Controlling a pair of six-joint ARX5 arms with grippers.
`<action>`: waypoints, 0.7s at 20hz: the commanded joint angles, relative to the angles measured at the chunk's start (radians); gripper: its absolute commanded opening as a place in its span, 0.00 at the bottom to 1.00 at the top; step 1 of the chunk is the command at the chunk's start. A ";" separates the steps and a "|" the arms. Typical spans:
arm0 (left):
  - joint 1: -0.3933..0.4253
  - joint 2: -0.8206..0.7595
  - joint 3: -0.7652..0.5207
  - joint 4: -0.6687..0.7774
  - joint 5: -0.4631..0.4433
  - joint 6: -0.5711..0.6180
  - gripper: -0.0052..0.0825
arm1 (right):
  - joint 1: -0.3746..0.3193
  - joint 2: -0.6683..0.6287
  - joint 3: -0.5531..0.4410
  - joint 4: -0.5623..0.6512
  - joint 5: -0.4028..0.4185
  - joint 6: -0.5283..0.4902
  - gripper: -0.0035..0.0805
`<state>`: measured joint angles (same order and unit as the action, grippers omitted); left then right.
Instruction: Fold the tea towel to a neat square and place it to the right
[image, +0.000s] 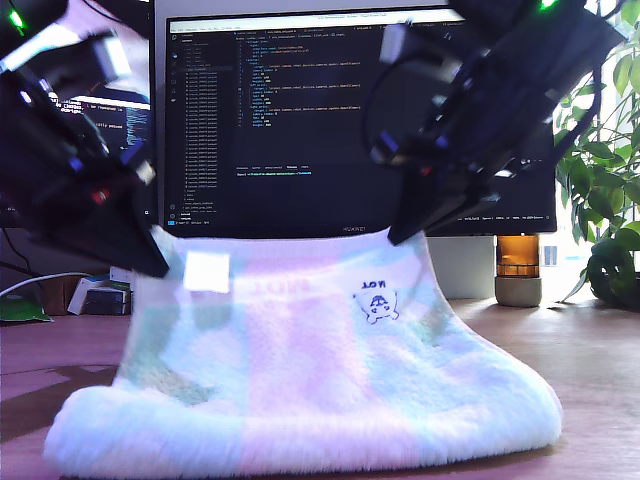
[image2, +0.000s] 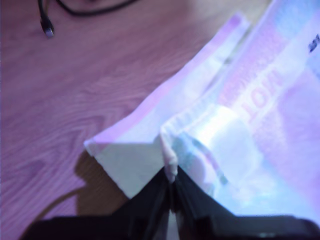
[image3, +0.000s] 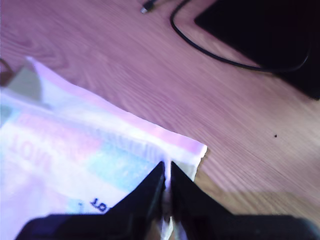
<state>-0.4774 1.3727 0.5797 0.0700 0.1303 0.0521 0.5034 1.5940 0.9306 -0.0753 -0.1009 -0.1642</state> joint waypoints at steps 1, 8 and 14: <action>0.009 0.035 -0.017 0.026 -0.003 0.028 0.03 | -0.008 0.042 0.005 0.035 0.003 -0.018 0.03; 0.063 0.095 -0.017 0.113 -0.003 0.054 0.03 | -0.008 0.125 0.005 0.140 0.005 -0.020 0.03; 0.079 0.127 -0.017 0.148 -0.004 0.053 0.05 | -0.008 0.137 0.005 0.139 0.005 -0.020 0.05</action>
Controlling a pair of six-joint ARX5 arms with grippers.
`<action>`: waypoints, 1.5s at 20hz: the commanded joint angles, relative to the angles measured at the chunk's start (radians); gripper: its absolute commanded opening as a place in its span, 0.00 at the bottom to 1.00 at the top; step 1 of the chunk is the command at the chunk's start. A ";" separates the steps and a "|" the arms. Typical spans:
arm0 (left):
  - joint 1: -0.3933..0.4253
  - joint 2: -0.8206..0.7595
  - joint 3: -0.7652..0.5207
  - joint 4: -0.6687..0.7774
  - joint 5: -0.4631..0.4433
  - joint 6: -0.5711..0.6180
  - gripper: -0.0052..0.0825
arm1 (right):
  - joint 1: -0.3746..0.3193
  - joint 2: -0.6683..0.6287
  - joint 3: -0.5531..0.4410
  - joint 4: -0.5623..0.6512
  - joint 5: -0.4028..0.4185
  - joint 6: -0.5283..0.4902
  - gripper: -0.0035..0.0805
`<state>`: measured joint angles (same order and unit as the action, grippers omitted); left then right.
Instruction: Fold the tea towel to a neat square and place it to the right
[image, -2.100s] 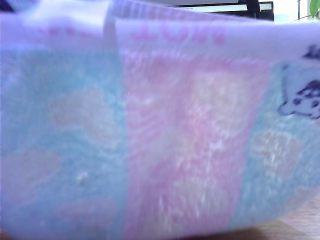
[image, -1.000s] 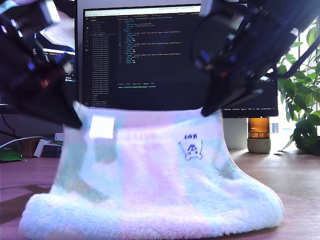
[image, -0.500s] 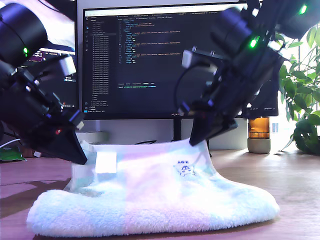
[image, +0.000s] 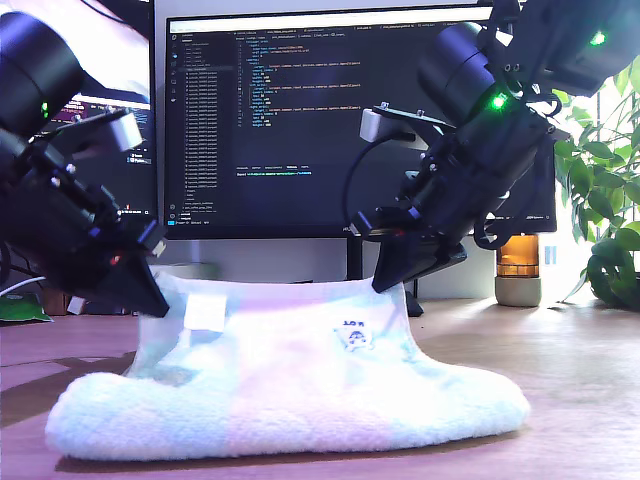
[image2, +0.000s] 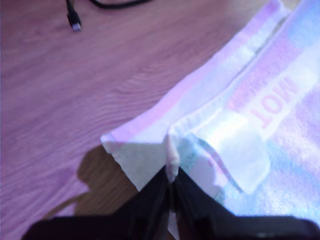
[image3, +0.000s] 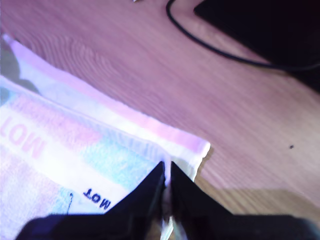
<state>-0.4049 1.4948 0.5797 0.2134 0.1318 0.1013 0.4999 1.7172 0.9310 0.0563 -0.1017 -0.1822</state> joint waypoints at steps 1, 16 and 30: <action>0.007 0.005 -0.017 0.005 -0.006 0.004 0.10 | -0.004 0.013 0.005 0.008 0.006 -0.002 0.09; 0.058 -0.148 -0.011 -0.051 0.001 0.000 0.03 | -0.052 -0.021 0.128 -0.147 0.024 0.054 0.03; 0.063 -0.338 -0.243 0.127 0.209 -0.142 0.03 | -0.063 -0.370 -0.267 0.049 -0.059 0.104 0.03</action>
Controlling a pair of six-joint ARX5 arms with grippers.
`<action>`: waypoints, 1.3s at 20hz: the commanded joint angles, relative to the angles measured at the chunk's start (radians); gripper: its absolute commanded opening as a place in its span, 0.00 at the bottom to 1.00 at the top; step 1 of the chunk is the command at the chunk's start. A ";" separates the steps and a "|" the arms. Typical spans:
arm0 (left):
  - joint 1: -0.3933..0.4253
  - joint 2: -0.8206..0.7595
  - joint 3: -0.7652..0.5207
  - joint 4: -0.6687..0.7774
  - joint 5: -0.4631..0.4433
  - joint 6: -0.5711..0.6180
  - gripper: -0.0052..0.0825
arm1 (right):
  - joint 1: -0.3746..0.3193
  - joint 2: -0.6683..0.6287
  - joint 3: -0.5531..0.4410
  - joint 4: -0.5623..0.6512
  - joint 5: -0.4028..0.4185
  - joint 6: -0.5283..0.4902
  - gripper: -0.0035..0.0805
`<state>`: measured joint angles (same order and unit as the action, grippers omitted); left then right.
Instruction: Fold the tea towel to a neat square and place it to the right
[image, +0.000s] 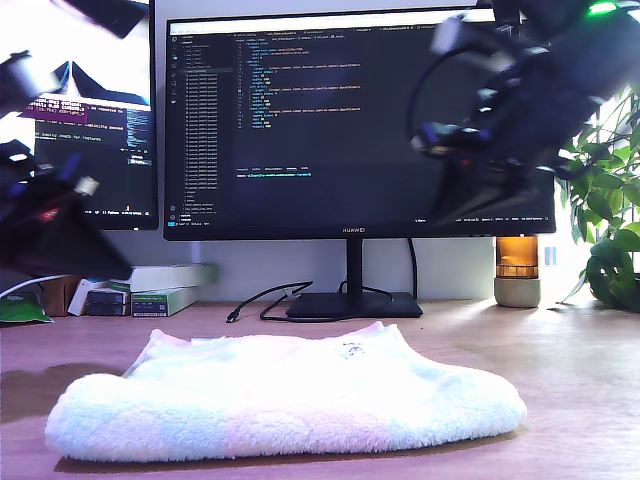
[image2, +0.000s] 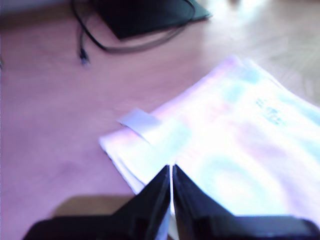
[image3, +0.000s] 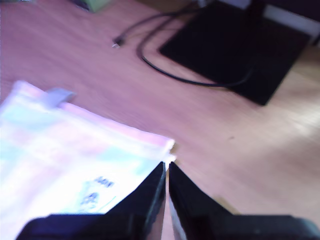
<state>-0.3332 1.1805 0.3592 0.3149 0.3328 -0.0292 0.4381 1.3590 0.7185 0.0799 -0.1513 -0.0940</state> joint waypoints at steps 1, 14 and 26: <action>-0.024 -0.048 -0.048 0.042 0.024 -0.032 0.03 | 0.001 -0.042 -0.105 0.078 -0.043 0.053 0.03; -0.370 -0.028 -0.094 -0.147 -0.039 -0.051 0.03 | 0.071 0.132 -0.196 -0.003 -0.389 0.040 0.03; -0.370 0.054 -0.094 -0.270 -0.161 -0.072 0.03 | 0.072 0.213 -0.179 -0.048 -0.313 0.019 0.03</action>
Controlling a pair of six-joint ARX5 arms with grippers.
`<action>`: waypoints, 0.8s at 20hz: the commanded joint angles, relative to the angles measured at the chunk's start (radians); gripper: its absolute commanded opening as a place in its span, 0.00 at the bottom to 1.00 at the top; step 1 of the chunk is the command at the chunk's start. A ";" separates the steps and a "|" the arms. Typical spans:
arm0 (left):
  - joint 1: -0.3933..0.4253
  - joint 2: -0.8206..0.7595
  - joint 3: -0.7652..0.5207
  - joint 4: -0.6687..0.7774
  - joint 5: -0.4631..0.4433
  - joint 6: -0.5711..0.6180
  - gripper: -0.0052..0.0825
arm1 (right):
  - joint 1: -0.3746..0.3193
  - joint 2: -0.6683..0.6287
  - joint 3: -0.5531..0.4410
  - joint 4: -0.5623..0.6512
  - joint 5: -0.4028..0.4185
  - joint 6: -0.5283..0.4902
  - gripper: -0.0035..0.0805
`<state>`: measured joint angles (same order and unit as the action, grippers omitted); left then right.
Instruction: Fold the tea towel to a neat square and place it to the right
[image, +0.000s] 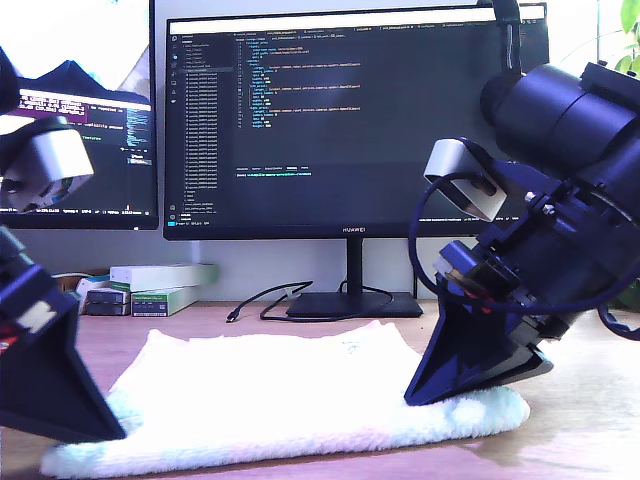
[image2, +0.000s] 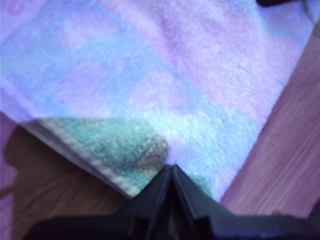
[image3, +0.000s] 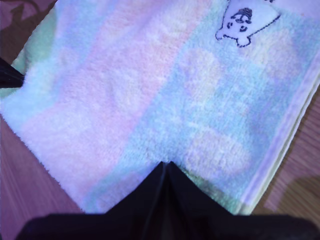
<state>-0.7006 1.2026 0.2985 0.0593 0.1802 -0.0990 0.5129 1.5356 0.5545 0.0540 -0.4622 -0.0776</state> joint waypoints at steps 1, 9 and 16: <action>-0.003 0.019 -0.032 0.007 -0.008 -0.002 0.03 | -0.002 0.036 -0.006 -0.026 -0.040 0.002 0.03; -0.003 -0.184 -0.014 -0.053 0.074 -0.036 0.03 | 0.006 -0.144 0.020 -0.085 -0.122 0.002 0.03; -0.003 -0.260 -0.014 -0.089 0.072 -0.032 0.03 | 0.032 -0.349 0.020 -0.270 0.061 -0.245 0.03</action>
<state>-0.7006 0.9382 0.2981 -0.0395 0.2527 -0.1299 0.5293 1.1866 0.5747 -0.1799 -0.4152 -0.2440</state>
